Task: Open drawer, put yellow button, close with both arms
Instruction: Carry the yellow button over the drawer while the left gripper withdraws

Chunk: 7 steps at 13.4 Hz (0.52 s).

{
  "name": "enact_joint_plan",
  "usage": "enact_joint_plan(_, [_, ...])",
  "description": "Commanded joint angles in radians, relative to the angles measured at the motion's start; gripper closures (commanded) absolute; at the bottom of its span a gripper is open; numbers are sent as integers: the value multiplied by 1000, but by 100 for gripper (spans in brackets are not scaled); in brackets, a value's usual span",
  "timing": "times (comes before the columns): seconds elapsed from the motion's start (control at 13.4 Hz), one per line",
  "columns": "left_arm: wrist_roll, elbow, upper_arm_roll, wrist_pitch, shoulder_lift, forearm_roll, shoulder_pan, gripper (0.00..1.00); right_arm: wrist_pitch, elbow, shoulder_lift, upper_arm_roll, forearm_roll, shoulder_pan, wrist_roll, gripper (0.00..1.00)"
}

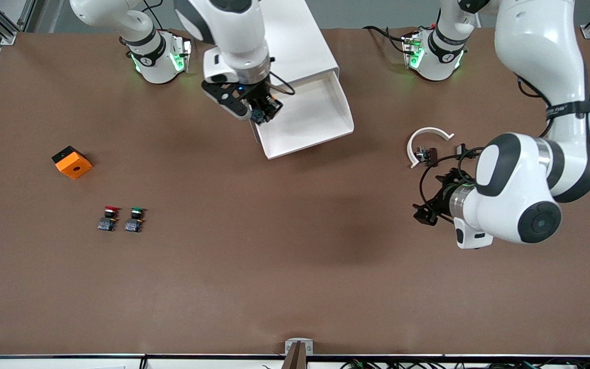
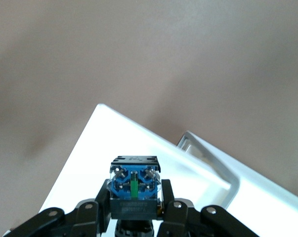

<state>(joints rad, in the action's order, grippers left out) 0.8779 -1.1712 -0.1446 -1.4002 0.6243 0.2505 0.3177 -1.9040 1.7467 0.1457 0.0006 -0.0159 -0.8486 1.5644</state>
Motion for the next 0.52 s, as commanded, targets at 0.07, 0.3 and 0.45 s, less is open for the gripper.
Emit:
enact_joint_plan(0.07, [-325,-77,-7,-65,-93,-36,-8,0,-15,-111,125,-16,43,-72,158,100])
enact_joint_plan(0.3, [-338,-163,16,-152,-164,-36,20,0,-13,-215,231,-17,48,-89,198,100])
enact_joint_plan(0.45, [-338,-321,19,-285,-259,-37,69,0,-13,-256,267,-17,48,-101,216,100])
